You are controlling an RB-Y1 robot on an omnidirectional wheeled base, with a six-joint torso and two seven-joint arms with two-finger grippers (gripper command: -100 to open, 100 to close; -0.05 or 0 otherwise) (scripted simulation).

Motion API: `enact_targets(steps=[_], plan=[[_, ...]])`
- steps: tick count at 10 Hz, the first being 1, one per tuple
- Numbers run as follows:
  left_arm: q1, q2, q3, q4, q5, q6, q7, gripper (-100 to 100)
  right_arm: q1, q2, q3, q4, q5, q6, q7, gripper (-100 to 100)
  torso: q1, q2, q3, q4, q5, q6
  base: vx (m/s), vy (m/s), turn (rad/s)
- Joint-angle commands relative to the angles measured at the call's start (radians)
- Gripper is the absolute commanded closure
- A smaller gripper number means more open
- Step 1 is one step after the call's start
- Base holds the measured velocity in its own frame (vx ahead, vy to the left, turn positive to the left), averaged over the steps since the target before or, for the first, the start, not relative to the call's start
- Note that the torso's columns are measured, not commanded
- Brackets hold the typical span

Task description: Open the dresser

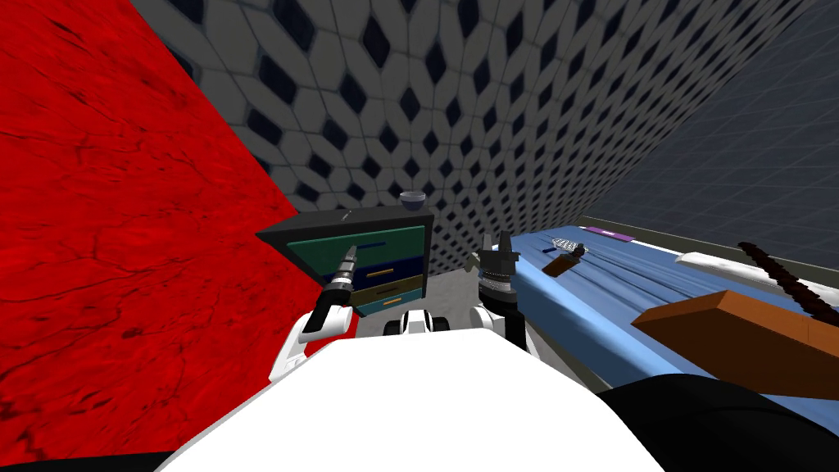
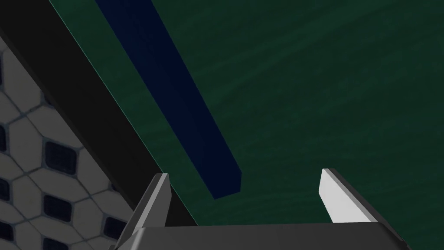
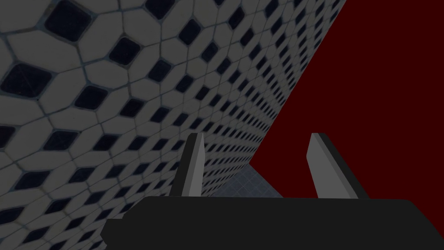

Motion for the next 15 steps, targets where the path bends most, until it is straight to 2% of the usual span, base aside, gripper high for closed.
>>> enact_targets(steps=[1,2,8,9,12,13,14,15], plan=[[0.003,-0.001,0.0,-0.014,-0.001,0.009,-0.001,-100,0.0,0.0,0.0,0.0,0.0,0.0,0.0,0,0.001,-0.003,-0.001,0.0,0.0,0.0,0.055,0.014,-0.009],[0.003,-0.001,0.0,-0.016,-0.001,0.012,-0.001,100,0.0,0.0,0.0,0.0,0.0,0.0,0.0,0,0.0,-0.001,-0.001,0.0,0.0,0.0,0.009,0.002,0.002],[0.031,0.003,-0.013,-0.055,0.002,0.02,-0.002,100,0.0,0.0,0.0,0.0,0.0,0.0,0.0,0,-0.002,-0.001,0.0,0.0,0.0,0.0,-0.146,-0.037,0.014],[0.034,0.026,-0.01,-0.074,0.003,0.041,-0.002,-100,0.0,0.0,0.0,0.0,0.0,0.0,0.0,0,-0.001,-0.007,-0.004,-0.002,0.0,0.0,0.077,0.0,-0.034],[0.035,0.028,-0.007,-0.092,0.005,0.068,-0.001,-100,0.0,0.0,0.0,0.0,0.0,0.0,0.0,0,0.001,-0.007,-0.005,-0.002,0.001,0.0,0.164,0.053,-0.02],[0.035,0.011,-0.006,-0.096,0.006,0.081,-0.001,-100,0.0,0.0,0.0,0.0,0.0,0.0,0.0,0,0.0,-0.003,-0.002,-0.001,0.0,0.0,0.191,0.055,-0.03],[0.035,0.018,-0.007,-0.092,0.005,0.07,-0.001,-100,0.0,0.0,0.0,0.0,0.0,0.0,0.0,0,-0.002,-0.001,0.0,0.0,0.0,0.0,0.087,0.023,-0.005],[0.041,0.016,-0.006,-0.12,0.007,0.096,0.0,-100,0.0,0.0,0.0,0.0,0.0,0.0,0.0,0,-0.004,0.005,0.003,0.001,-0.001,0.0,0.117,0.018,-0.029]])
